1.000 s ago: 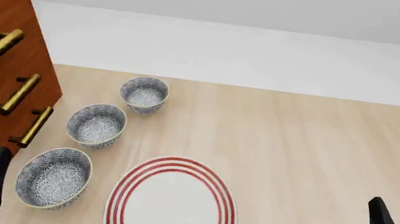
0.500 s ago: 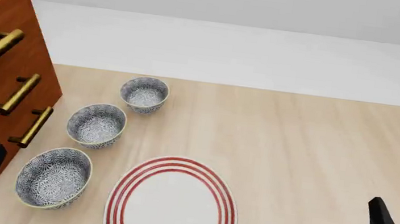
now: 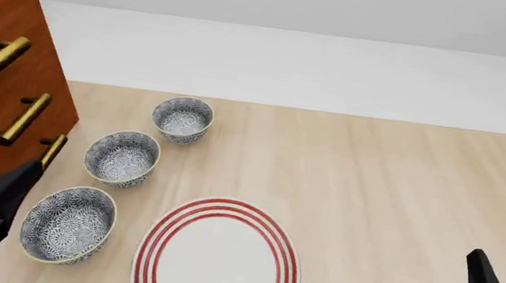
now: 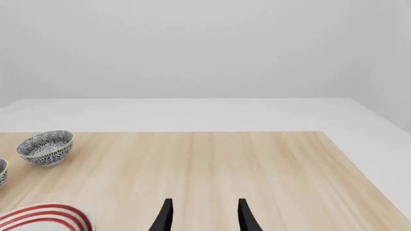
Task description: Pick up the bowl and put it in the middle on the plate.
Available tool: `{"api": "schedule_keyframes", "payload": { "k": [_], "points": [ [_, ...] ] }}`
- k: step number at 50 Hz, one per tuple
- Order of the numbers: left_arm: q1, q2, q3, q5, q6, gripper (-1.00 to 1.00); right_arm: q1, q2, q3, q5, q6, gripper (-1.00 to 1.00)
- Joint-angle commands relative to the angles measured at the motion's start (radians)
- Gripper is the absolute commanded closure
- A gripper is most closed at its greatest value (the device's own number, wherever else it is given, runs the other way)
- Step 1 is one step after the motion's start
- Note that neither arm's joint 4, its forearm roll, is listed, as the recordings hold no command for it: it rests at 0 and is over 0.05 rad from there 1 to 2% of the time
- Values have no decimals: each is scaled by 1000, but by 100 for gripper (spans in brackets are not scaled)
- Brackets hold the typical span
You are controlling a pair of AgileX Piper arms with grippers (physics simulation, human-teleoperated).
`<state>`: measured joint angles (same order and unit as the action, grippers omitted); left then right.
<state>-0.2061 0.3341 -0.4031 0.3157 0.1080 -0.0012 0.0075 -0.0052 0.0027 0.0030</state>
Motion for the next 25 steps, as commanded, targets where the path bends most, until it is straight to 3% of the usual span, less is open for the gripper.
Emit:
{"api": "schedule_keyframes", "payload": {
  "k": [1, 7, 8, 18, 21, 25],
  "points": [
    [-34, 154, -78, 10, -28, -100, 0, 0, 0, 0, 0, -100],
    [-131, 294, -110, -19, -4, -100, 0, 0, 0, -2, -1, -100],
    [-125, 306, -120, -13, -64, -100, 0, 2, 1, -3, -1, -100],
    [-132, 464, -110, -75, 69, -100, 0, 5, 2, -7, -1, -100],
    [-168, 515, -113, -87, 35, -100, 0, 5, 2, -7, -1, -100],
    [-189, 559, -119, -100, 49, -100, 0, 7, 2, -8, 0, -100]
  ]
}}
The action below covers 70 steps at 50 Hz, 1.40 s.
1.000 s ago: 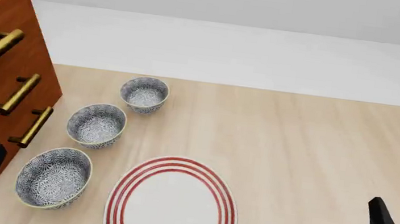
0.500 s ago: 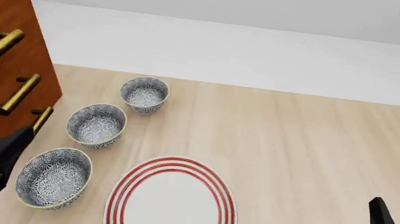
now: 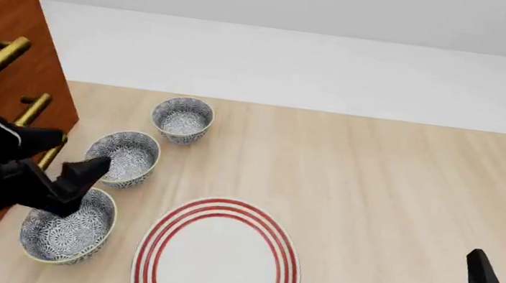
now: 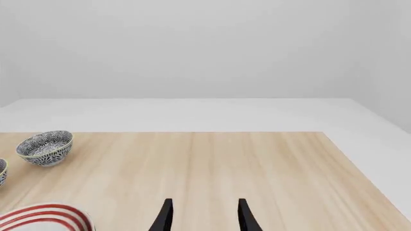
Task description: Pick up the bowl and put it in the middle on the plate.
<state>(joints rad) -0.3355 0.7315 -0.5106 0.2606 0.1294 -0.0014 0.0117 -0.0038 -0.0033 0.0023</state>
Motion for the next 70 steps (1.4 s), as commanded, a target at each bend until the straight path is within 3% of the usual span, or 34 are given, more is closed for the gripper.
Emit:
{"api": "schedule_keyframes", "payload": {
  "k": [1, 3, 6, 20, 24, 34, 36, 41, 59, 61, 70],
  "points": [
    [-74, 175, -12, -46, 23, -100, 0, 2, 0, -1, 1, -100],
    [-78, 182, -15, -49, 6, -100, 0, -4, -2, 6, 0, -100],
    [-57, 198, -11, -50, 63, -100, 0, -2, 0, 2, 0, -100],
    [-29, 247, -63, -52, 90, -100, 0, -2, -1, 2, 0, -100],
    [-22, 287, -41, -98, 189, -100, 0, -4, -1, 4, 0, -100],
    [-14, 391, -18, -189, 199, -100, 0, -2, 0, 1, 0, -100],
    [-22, 413, -25, -202, 174, -100, 0, -3, -1, 3, 0, -100],
    [-13, 447, -11, -240, 200, -100, 0, -5, -2, 6, 0, -100],
    [4, 518, -44, -256, 239, -100, -1, -5, -3, 7, 0, -100],
    [37, 534, -24, -269, 307, -100, 0, -6, -3, 8, 0, -100],
    [31, 555, -75, -242, 280, -100, 0, -5, -3, 8, 0, -100]
  ]
}}
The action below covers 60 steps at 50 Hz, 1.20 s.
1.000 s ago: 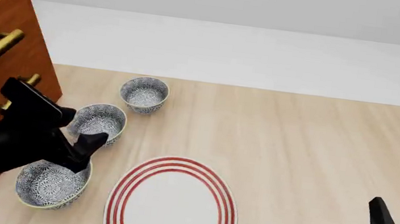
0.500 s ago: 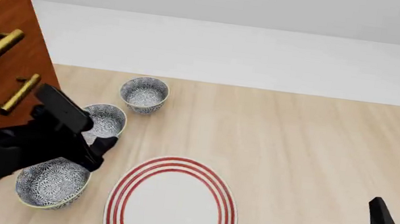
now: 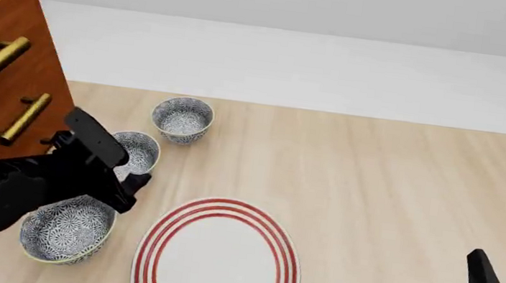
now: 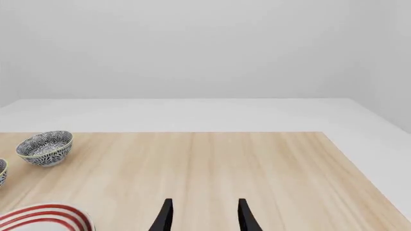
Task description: Pick up the bowl and put it in the middle on the plate.
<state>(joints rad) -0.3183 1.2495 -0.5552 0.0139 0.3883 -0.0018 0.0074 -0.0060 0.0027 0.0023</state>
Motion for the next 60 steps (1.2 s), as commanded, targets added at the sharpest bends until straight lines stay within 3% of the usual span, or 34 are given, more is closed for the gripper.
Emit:
{"api": "schedule_keyframes", "payload": {
  "k": [1, 19, 38, 60],
  "points": [
    [16, 42, -32, 2, 23, -100, 0, -1, -1, 2, 1, -100],
    [16, 170, -33, -66, 52, -100, 0, 2, 1, -3, 0, -100],
    [51, 242, -96, -70, 179, -100, 0, -2, 1, -4, -4, -100],
    [9, 374, -150, -85, 130, -100, 0, -3, 0, -3, -4, -100]
  ]
}}
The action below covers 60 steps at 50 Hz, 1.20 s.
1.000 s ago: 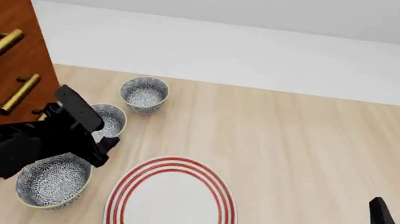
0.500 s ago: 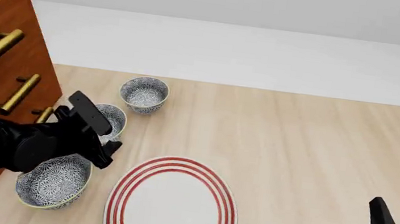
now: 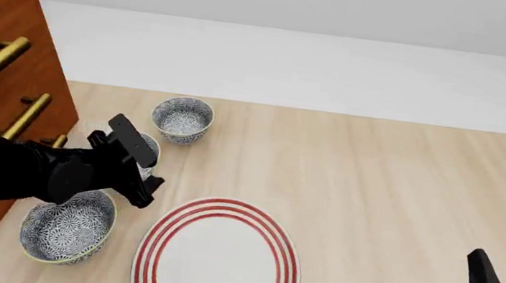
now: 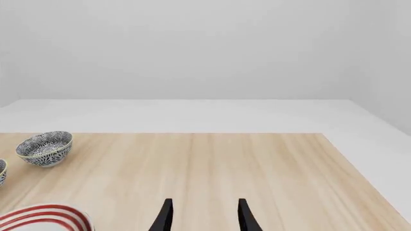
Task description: Pick up the bowl and put it in the middle on the plate.
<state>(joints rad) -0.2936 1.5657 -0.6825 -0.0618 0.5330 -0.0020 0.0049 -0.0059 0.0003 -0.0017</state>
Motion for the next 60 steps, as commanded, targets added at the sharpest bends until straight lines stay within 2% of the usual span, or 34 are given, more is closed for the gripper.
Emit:
{"api": "schedule_keyframes", "payload": {
  "k": [1, 9, 15, 26, 29, 31, 33, 34, 37, 60],
  "points": [
    [-14, 60, -22, -11, -14, -100, 0, 0, 1, -1, 0, -100],
    [-19, 89, -45, -3, -38, -100, 0, 1, 1, -1, 1, -100],
    [1, 114, -34, -29, -20, -100, 0, 3, 1, -2, 1, -100],
    [2, 144, -30, -46, -42, -100, 0, 4, 2, -3, 2, -100],
    [32, 139, -26, -53, -17, -100, 0, 4, 2, -3, 2, -100],
    [24, 147, -34, -47, -35, -100, 0, 3, 2, -3, 2, -100],
    [35, 158, -26, -64, -19, -100, 0, 4, 2, -3, 2, -100],
    [55, 165, -10, -81, 12, -100, 0, 3, 2, -3, 2, -100],
    [42, 173, -18, -78, -12, -100, 0, 3, 2, -3, 2, -100],
    [70, 237, 2, -138, 0, -100, 0, 4, 2, -3, 2, -100]
  ]
}}
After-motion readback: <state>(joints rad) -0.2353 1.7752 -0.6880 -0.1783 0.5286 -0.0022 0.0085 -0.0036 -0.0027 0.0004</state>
